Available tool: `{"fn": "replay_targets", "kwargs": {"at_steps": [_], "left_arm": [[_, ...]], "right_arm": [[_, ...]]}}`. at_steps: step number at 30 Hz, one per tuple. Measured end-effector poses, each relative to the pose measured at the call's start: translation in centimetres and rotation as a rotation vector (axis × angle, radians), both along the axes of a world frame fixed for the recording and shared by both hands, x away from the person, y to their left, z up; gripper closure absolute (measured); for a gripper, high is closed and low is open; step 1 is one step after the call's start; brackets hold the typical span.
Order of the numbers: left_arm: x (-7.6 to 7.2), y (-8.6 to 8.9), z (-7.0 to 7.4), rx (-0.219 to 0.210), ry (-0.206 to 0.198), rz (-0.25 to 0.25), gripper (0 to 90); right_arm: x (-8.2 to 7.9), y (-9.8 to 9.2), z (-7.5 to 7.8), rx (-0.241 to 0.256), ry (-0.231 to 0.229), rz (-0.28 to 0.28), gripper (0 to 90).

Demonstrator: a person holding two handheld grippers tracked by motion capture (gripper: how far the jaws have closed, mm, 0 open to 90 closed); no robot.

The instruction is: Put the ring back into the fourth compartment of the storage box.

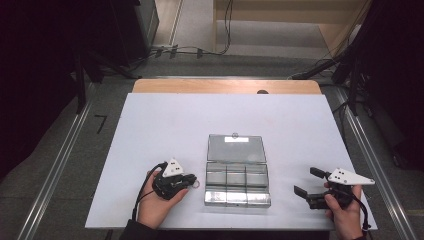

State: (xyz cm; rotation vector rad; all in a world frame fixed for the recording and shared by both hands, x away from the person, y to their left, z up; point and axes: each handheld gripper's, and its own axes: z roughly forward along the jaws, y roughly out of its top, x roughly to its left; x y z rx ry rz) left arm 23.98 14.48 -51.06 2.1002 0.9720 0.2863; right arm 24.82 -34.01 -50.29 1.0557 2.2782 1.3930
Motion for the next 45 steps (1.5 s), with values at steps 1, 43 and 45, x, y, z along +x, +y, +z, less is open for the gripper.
{"fn": "replay_targets", "kwargs": {"at_steps": [1,43,45], "left_arm": [[0.01,0.02,0.01,-0.001,0.004,0.001,86.0],[0.08,0.06,-0.05,-0.002,-0.002,-0.021,86.7],[0.05,0.05,-0.03,0.001,-0.004,-0.022,86.7]], "right_arm": [[0.00,0.02,-0.01,0.000,0.001,-0.001,0.9],[0.18,0.38,-0.24,-0.025,0.003,-0.014,1.0],[0.19,0.38,-0.25,-0.026,0.001,-0.012,1.0]]}}
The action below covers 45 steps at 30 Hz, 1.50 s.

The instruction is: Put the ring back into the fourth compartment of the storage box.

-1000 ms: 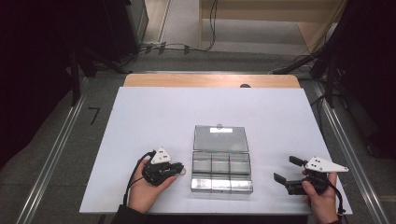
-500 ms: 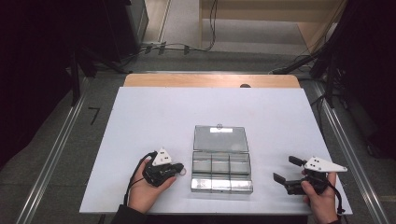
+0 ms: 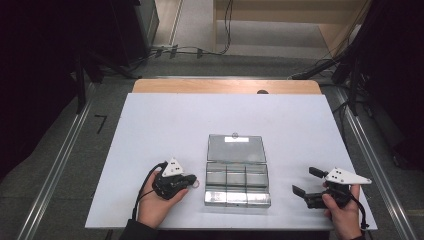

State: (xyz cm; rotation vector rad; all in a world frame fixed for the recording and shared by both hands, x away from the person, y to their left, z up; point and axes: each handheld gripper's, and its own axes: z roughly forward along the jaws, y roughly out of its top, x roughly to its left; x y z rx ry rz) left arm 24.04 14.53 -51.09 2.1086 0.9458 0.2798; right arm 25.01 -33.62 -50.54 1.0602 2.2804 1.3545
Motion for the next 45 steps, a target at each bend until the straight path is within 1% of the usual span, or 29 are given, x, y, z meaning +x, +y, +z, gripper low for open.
{"fn": "replay_targets", "kwargs": {"at_steps": [9,12,16,22,24,28,36,39,43,45], "left_arm": [[0.0,0.0,0.0,-0.003,-0.001,-0.008,86.7],[0.0,-0.1,0.0,-0.018,0.006,-0.018,86.7],[0.0,-0.1,0.0,-0.010,0.003,-0.028,86.7],[-0.1,-0.2,0.1,-0.015,0.002,-0.027,86.7],[-0.1,-0.2,0.2,-0.024,0.001,-0.026,86.7],[-0.1,-0.1,0.3,-0.025,-0.005,-0.026,86.7],[-0.2,0.1,0.6,-0.042,-0.017,-0.022,86.7],[-0.2,0.1,0.7,-0.039,-0.020,-0.021,86.7],[-0.3,0.3,0.9,-0.051,-0.027,-0.016,86.7],[-0.3,0.4,1.0,-0.066,-0.031,-0.013,86.7]], "right_arm": [[0.0,0.0,0.0,-0.003,0.001,0.000,1.0],[0.0,0.1,0.0,-0.004,0.000,0.000,1.0],[0.0,0.1,0.0,-0.004,0.002,0.001,1.0],[0.0,0.1,0.0,-0.004,0.000,0.003,1.0],[0.0,0.1,0.0,-0.004,0.002,0.002,1.0],[0.0,0.1,0.0,-0.004,0.003,0.001,1.0],[0.0,0.1,0.0,-0.006,0.001,0.003,1.0],[0.0,0.1,0.0,-0.007,0.002,0.003,1.0],[0.0,0.1,0.0,-0.007,0.003,0.002,1.0],[0.0,0.1,0.0,-0.007,0.004,0.003,1.0]]}}
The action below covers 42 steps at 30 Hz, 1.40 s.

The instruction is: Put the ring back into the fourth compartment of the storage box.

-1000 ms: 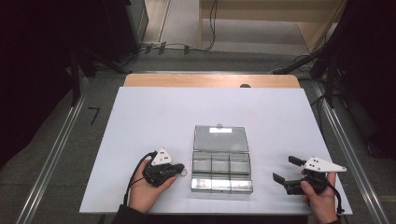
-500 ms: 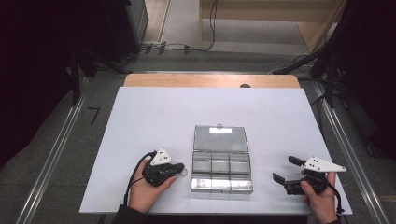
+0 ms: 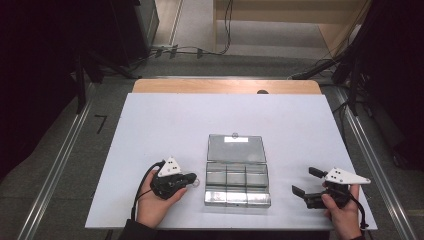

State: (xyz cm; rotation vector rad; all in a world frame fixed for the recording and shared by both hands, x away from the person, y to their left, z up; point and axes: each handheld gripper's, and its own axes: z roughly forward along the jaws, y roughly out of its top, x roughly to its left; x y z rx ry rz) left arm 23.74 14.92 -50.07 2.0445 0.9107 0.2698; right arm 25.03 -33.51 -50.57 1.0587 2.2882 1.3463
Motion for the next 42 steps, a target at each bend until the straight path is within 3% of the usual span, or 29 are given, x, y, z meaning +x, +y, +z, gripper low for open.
{"fn": "replay_targets", "kwargs": {"at_steps": [22,42], "left_arm": [[-0.6,-0.2,1.3,-0.040,-0.049,-0.008,86.7],[-1.2,-1.2,1.9,-0.062,-0.081,-0.046,86.6]], "right_arm": [[0.0,0.0,0.0,-0.004,0.003,0.000,1.0],[0.0,0.1,0.0,-0.011,0.006,0.001,1.0]]}}
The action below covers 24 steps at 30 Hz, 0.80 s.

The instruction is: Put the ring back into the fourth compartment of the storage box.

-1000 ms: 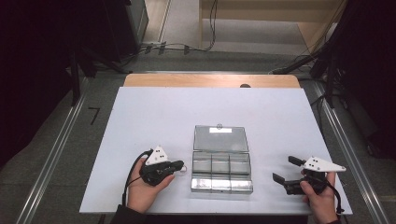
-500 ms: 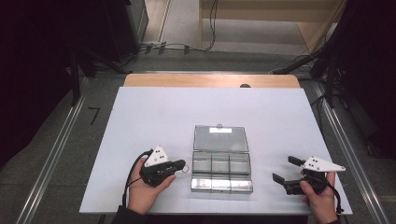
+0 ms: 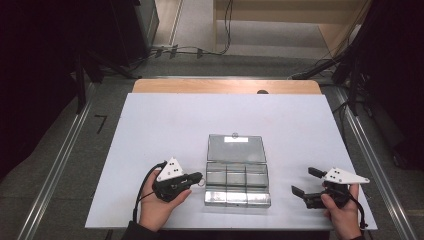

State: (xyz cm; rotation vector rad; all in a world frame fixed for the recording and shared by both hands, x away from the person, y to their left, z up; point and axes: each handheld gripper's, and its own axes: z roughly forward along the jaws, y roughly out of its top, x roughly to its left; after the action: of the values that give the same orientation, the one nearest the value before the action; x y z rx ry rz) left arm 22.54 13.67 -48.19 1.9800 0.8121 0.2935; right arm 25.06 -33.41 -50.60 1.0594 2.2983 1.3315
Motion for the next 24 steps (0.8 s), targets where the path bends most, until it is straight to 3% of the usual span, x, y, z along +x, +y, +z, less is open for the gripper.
{"fn": "replay_targets", "kwargs": {"at_steps": [24], "left_arm": [[-0.58,-0.45,1.00,-0.018,-0.027,-0.017,86.6]], "right_arm": [[0.02,0.03,-0.01,-0.003,0.001,0.001,1.0]]}}
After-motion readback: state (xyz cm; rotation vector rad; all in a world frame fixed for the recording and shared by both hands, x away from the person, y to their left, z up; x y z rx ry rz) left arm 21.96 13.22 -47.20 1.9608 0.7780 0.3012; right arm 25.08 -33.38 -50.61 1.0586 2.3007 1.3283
